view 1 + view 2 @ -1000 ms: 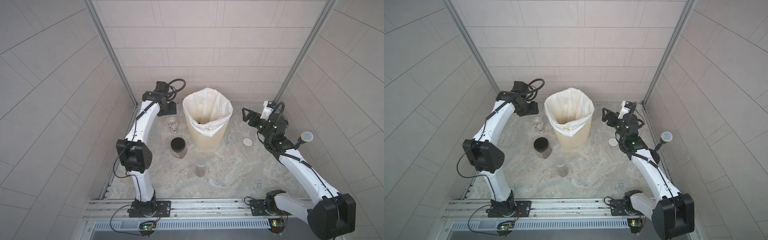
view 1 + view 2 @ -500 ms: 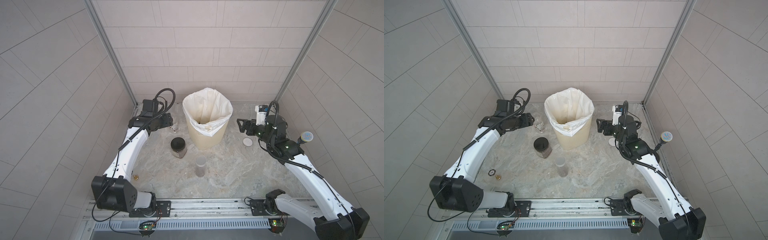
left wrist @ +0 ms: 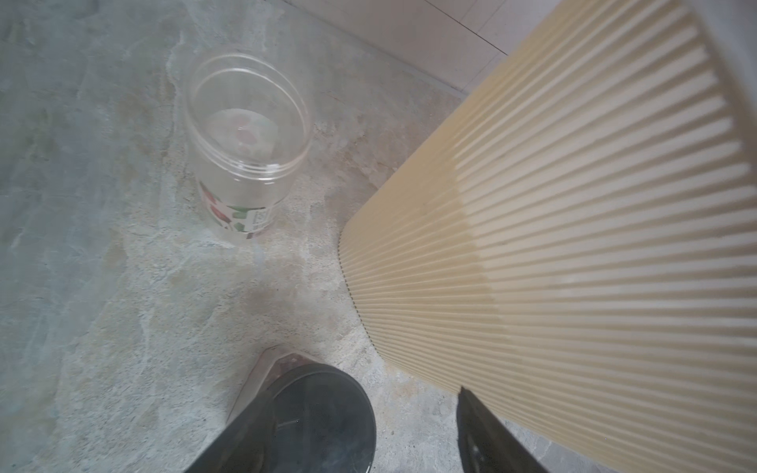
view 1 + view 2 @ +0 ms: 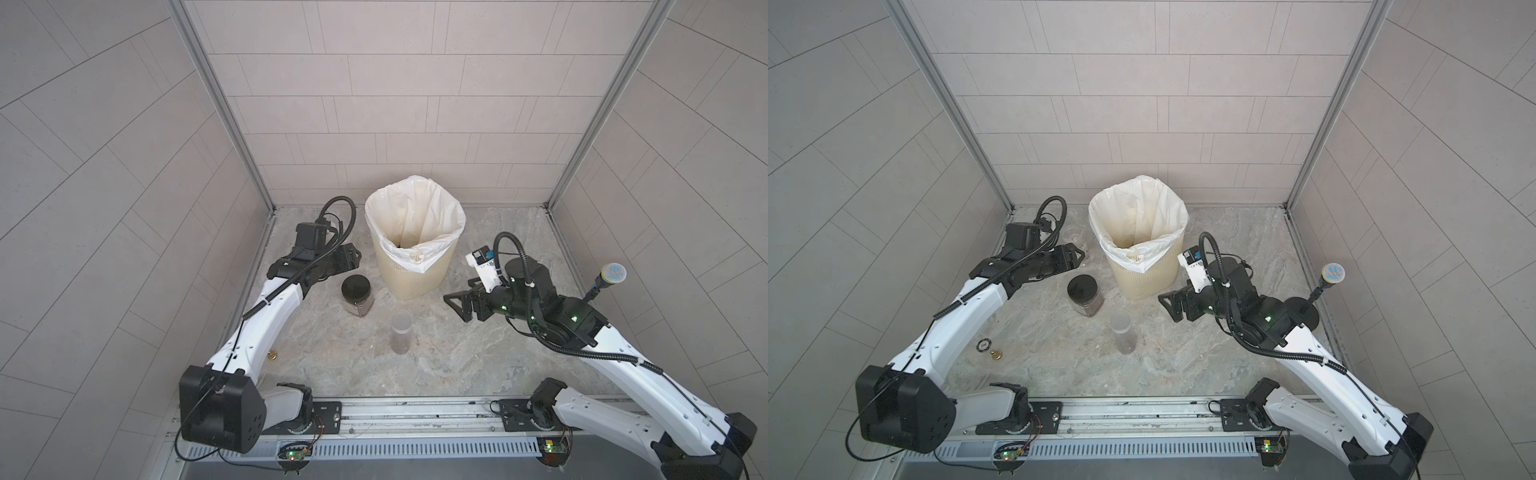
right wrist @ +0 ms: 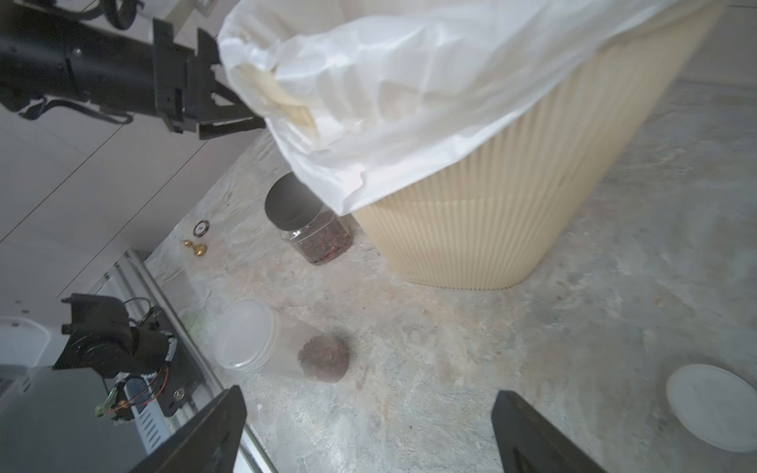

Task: Empty the moldy dried flower tea in the jars
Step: Pick up the jar from the center of the board.

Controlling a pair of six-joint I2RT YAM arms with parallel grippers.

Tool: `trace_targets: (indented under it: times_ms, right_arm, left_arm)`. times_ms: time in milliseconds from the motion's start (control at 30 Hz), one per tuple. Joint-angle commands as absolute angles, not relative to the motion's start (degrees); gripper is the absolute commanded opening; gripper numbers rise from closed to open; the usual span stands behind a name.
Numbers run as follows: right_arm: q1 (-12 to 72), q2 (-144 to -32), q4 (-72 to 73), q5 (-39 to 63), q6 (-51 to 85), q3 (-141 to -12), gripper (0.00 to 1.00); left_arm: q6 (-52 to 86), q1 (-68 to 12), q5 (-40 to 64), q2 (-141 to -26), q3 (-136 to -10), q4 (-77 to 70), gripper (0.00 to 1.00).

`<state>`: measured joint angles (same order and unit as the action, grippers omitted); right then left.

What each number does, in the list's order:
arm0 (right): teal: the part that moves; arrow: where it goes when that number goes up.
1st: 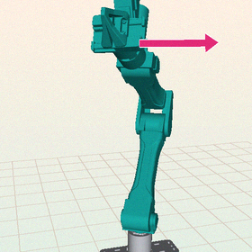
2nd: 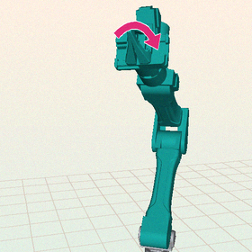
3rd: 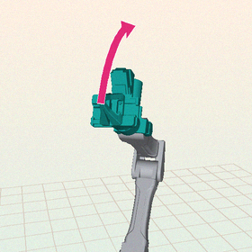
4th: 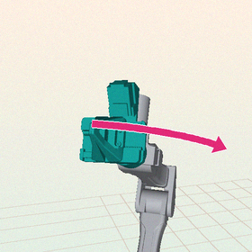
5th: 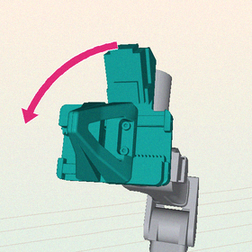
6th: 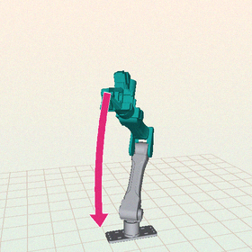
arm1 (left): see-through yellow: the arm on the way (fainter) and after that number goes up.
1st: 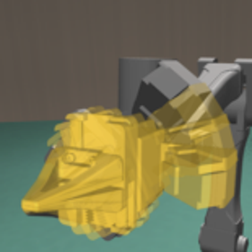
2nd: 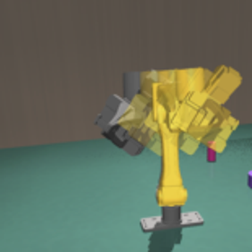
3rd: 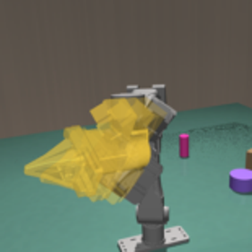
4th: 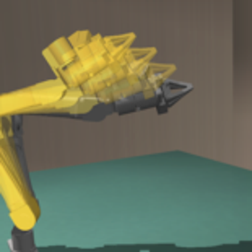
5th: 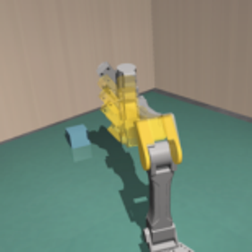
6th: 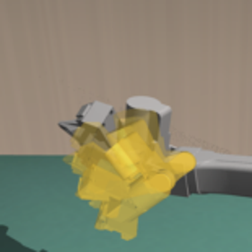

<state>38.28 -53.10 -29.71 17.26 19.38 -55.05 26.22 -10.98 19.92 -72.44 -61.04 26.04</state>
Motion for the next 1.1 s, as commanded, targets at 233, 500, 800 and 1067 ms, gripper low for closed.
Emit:
trace_targets:
  times_ms: [233, 500, 800, 1067]
  right_arm:
    - [52.22, -63.5, -22.91, 12.7, 10.03, -55.87, 1.0]
    - [55.82, -70.87, -20.88, 11.82, 6.87, -58.37, 1.0]
    - [56.95, -77.1, -19.84, 12.04, 6.39, -61.37, 0.95]
    - [57.48, -79.45, -20.73, 11.3, 6.4, -61.57, 0.78]
  left_arm:
    - [28.39, -12.05, 20.78, -69.05, -55.61, 21.96, 0.73]
    - [28.3, -12.04, 20.3, -68.4, -54.85, 22.15, 0.73]
    - [28.53, -12.09, 20.69, -68.2, -53.71, 21.53, 0.72]
    - [29.01, -11.99, 21.07, -68.46, -53.22, 20.19, 0.72]
